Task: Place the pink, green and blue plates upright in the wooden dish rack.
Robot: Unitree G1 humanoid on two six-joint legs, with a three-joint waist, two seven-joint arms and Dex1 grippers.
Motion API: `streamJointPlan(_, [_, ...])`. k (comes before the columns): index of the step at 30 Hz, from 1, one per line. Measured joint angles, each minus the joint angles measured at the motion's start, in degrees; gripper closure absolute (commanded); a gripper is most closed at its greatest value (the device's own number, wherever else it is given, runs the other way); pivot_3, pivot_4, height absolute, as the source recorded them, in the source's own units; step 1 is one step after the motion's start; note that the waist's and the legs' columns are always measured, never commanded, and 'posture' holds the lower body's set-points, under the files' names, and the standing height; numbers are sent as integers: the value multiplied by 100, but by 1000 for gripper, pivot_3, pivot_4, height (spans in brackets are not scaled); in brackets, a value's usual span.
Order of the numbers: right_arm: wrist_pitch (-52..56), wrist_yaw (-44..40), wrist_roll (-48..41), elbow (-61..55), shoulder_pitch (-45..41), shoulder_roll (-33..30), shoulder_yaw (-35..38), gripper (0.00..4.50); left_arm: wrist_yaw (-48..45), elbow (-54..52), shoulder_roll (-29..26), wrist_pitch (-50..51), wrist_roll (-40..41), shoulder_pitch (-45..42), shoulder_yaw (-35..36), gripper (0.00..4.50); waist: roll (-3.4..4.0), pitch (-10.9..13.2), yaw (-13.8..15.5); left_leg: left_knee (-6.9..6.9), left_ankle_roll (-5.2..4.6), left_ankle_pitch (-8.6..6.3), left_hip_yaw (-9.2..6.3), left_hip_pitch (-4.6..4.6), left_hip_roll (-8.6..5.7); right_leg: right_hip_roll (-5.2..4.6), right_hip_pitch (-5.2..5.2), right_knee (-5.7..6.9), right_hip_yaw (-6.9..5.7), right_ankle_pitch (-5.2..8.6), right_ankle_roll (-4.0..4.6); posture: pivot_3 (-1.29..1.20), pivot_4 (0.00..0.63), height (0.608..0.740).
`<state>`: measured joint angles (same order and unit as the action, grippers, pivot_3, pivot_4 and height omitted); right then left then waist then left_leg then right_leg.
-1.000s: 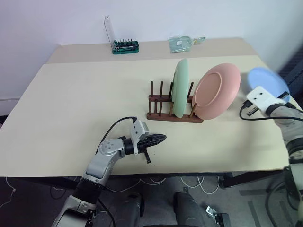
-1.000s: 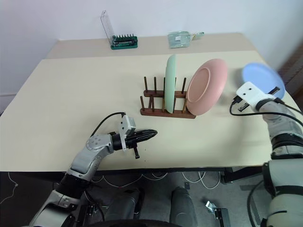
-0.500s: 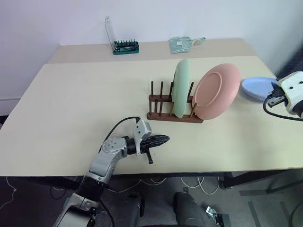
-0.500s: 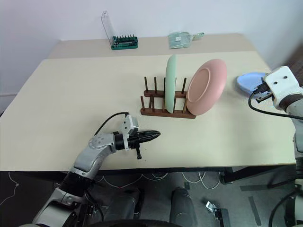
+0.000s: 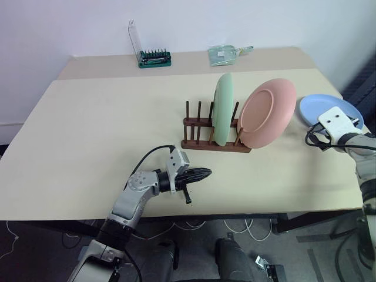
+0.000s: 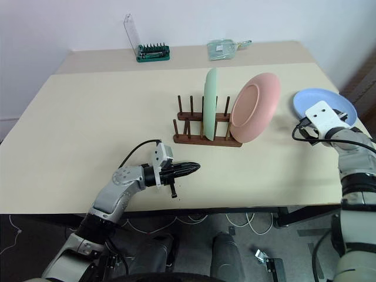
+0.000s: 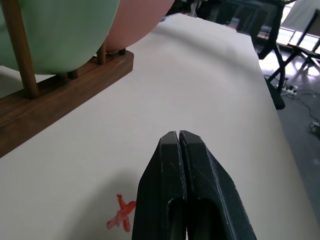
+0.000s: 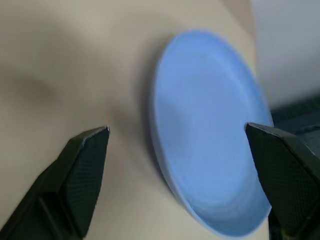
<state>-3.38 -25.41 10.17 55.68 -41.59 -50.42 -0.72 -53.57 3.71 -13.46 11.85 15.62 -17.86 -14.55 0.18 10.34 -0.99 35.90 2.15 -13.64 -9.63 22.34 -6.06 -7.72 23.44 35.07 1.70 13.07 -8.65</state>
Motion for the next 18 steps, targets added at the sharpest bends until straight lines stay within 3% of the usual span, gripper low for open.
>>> streamJointPlan(5, [-184, 30, 218, 1046, -609, 92, -182, 25, 48, -2, -20, -2, 0, 14, 15, 4500, 0, 0, 1, 1, 0, 0, -1, 1, -1, 0, -1, -1, 0, 0, 0, 0, 150, 740])
streamJointPlan(6, [-164, 30, 223, 1158, -695, 114, -186, 259, 61, -2, -23, -3, 0, 16, 16, 4500, 0, 0, -1, 1, 0, 0, -1, 1, -1, 0, -1, -1, 0, 0, 0, 0, 150, 740])
streamJointPlan(9, [-17, 81, 227, 1435, -866, 172, -186, 1330, 90, -7, -29, -4, 0, 20, 18, 4500, 0, 0, 0, 1, 0, 0, -3, 1, -1, 1, -1, 0, 0, 0, 0, 0, 150, 740])
streamJointPlan(15, [30, 217, 235, 1578, -869, 196, -186, 4315, 126, -6, -74, -5, 2, 54, 41, 4500, 0, 0, -1, 1, 0, 0, -3, 1, -2, 0, -1, 0, 0, 0, 0, 0, 150, 740])
streamJointPlan(18, [-19, 347, 230, 1578, -869, 180, -145, 4426, 118, -6, -81, -27, 1, 54, 41, 4500, 0, 0, -1, 1, 0, 0, -4, 1, -2, 1, -1, 0, 0, 0, 0, 0, 150, 740])
